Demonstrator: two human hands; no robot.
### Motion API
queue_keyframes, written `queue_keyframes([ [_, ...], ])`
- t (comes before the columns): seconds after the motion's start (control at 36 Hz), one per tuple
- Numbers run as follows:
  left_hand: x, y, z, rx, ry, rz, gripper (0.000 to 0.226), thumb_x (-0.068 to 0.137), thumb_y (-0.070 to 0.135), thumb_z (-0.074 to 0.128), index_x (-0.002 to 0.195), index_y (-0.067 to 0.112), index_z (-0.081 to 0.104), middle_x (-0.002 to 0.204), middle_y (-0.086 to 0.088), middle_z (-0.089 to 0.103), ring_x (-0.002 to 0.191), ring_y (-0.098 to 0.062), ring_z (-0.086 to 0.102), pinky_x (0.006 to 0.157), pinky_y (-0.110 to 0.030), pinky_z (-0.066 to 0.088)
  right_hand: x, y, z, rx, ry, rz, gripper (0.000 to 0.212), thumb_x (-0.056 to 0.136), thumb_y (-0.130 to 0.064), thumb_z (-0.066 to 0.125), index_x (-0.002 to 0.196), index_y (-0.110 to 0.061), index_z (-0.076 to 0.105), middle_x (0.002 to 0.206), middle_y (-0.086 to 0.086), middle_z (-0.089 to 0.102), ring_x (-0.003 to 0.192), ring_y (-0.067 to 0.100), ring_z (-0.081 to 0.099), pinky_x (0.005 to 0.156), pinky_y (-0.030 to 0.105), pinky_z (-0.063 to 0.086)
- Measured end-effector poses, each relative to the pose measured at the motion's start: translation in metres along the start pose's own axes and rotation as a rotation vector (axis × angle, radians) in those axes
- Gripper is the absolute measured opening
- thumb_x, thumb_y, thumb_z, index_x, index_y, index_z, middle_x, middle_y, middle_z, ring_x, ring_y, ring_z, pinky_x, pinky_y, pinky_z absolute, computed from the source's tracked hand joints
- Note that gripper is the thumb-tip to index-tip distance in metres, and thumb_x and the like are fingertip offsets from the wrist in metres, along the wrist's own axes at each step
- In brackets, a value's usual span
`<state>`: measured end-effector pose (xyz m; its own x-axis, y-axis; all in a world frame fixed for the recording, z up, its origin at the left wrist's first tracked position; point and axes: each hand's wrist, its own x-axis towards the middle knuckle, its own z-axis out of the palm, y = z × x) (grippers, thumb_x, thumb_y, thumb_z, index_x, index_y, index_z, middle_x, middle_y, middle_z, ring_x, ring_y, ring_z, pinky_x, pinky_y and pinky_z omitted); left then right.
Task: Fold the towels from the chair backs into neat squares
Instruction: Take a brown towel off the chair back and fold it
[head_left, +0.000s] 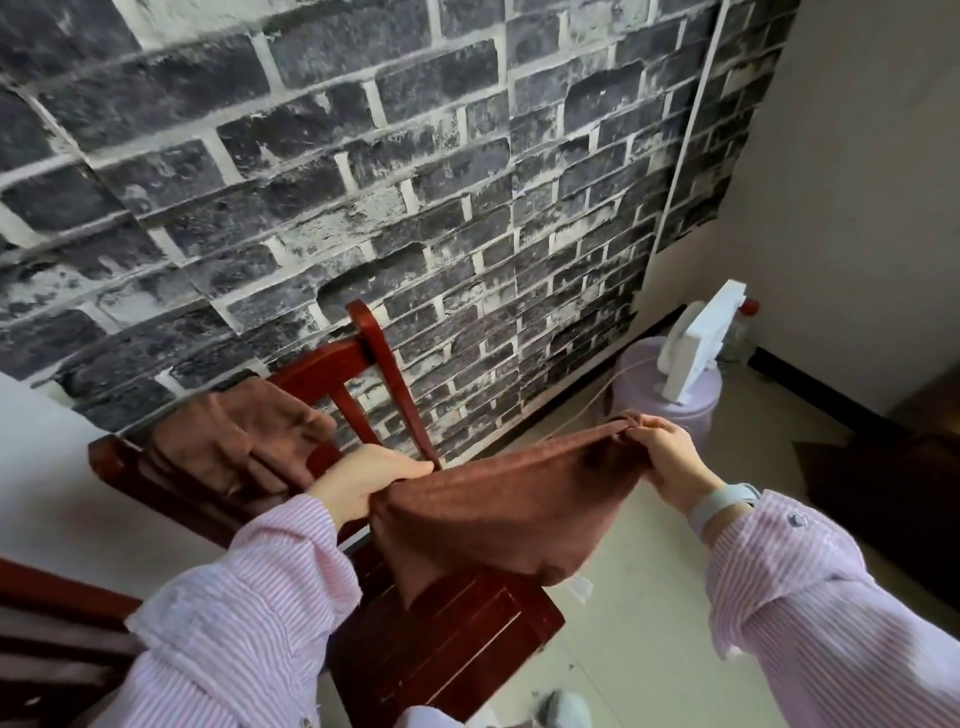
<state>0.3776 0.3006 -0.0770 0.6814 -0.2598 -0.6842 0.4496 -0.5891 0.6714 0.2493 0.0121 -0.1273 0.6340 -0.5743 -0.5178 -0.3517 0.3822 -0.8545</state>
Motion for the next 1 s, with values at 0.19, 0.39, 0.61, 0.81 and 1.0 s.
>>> queue_keyframes([
  [0.19,0.016,-0.017,0.004,0.139,0.007,-0.002,0.040,0.083,-0.001,0.062,0.122,-0.001,0.055,0.119,-0.015,0.060,0.097,-0.023,0.060,0.088,-0.032,0.049,-0.007,0.004,-0.003,-0.510,0.058,-0.312,0.022,0.093,-0.013,0.048,0.111,-0.006,0.059,0.100,0.005,0.057,0.091,0.017,0.051,0.079,0.026,0.039],
  [0.39,0.019,-0.024,0.009,-0.332,0.072,0.122,0.037,0.090,-0.007,0.041,0.123,0.003,0.053,0.110,-0.012,0.060,0.099,-0.024,0.056,0.086,-0.029,0.043,-0.004,0.007,-0.012,-0.429,0.161,-0.308,0.029,0.085,-0.005,0.051,0.113,-0.006,0.056,0.110,0.010,0.058,0.101,0.020,0.053,0.090,0.033,0.044],
  [0.61,0.025,-0.041,0.013,-0.315,0.007,-0.196,0.030,0.085,0.010,0.062,0.113,0.001,0.056,0.095,-0.011,0.064,0.084,-0.021,0.059,0.074,-0.031,0.045,-0.007,0.024,-0.026,-0.381,0.182,-0.233,0.024,0.091,-0.007,0.047,0.107,-0.005,0.064,0.104,0.011,0.060,0.090,0.018,0.054,0.062,0.019,0.044],
  [0.81,0.030,-0.053,0.017,0.039,0.161,0.215,0.017,0.085,0.004,0.058,0.093,0.014,0.070,0.095,-0.004,0.069,0.100,-0.021,0.062,0.095,-0.036,0.047,-0.008,0.037,-0.040,-0.603,0.302,-0.239,0.030,0.087,-0.004,0.041,0.097,-0.012,0.069,0.097,0.006,0.064,0.099,0.026,0.057,0.088,0.034,0.044],
  [1.0,0.034,-0.035,0.007,0.098,0.362,0.420,0.018,0.085,0.006,0.059,0.097,0.012,0.071,0.091,0.001,0.067,0.094,-0.015,0.060,0.083,-0.026,0.044,-0.007,0.022,-0.041,-0.676,0.299,-0.340,0.022,0.090,-0.007,0.049,0.100,-0.007,0.069,0.107,0.013,0.067,0.104,0.031,0.059,0.097,0.040,0.043],
])
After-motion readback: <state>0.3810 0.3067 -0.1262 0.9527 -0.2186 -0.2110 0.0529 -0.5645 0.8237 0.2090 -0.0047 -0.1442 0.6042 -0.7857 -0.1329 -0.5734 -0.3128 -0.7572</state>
